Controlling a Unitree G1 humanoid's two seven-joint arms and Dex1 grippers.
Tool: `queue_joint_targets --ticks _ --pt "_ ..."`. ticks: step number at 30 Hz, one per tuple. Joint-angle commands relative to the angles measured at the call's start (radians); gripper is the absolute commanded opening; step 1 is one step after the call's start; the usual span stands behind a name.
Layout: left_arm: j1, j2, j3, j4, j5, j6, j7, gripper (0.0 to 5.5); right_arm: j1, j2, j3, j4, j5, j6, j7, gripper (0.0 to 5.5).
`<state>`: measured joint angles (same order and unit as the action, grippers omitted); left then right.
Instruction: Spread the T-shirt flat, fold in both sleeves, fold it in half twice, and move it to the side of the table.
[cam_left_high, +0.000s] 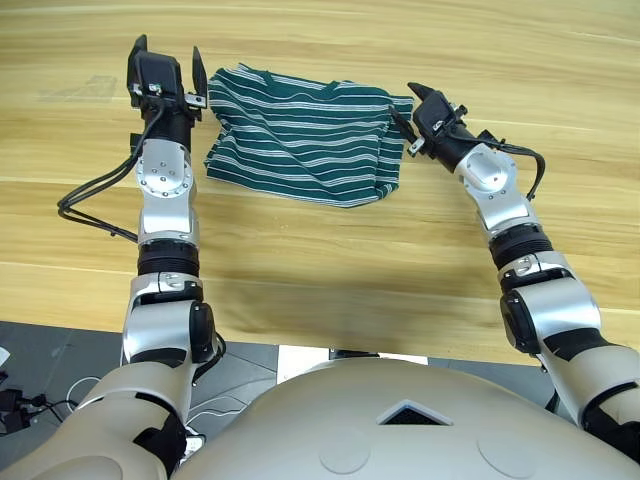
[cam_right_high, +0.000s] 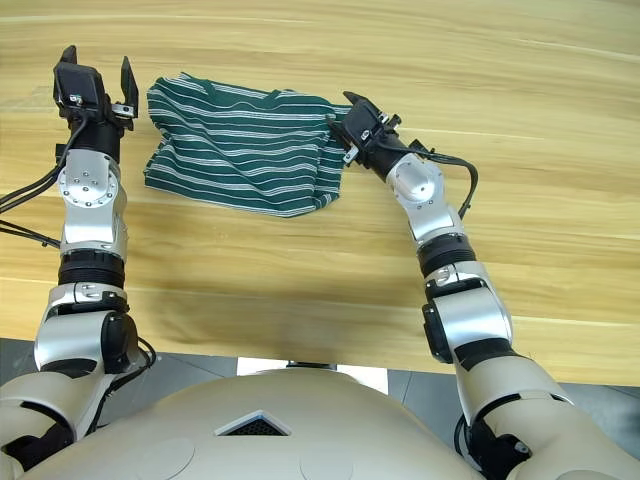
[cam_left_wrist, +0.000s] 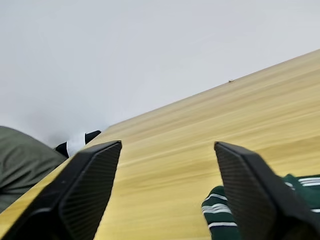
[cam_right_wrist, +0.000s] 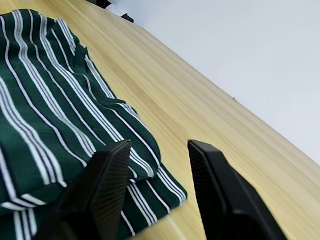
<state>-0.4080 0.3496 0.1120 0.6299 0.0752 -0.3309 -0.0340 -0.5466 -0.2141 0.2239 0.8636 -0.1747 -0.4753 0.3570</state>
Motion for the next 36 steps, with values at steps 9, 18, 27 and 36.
queue_joint_targets --ticks 9,18,27,36 --pt "0.073 -0.015 -0.014 -0.092 -0.032 -0.011 -0.071 5.06 -0.122 0.034 0.038 0.139 -0.07 -0.009 -0.022 2.13" --pt "0.091 -0.048 -0.074 -0.145 -0.002 0.0 -0.084 5.06 -0.418 0.066 0.221 0.47 -0.347 0.188 -0.15 2.13" --pt "0.141 -0.051 -0.09 -0.228 0.019 0.035 -0.072 5.06 -0.308 -0.07 0.276 0.514 -0.416 0.255 -0.055 2.13" --pt "0.168 -0.068 -0.109 -0.288 0.047 0.064 -0.06 5.06 -0.165 -0.353 0.374 0.369 -0.465 0.021 0.141 2.13"
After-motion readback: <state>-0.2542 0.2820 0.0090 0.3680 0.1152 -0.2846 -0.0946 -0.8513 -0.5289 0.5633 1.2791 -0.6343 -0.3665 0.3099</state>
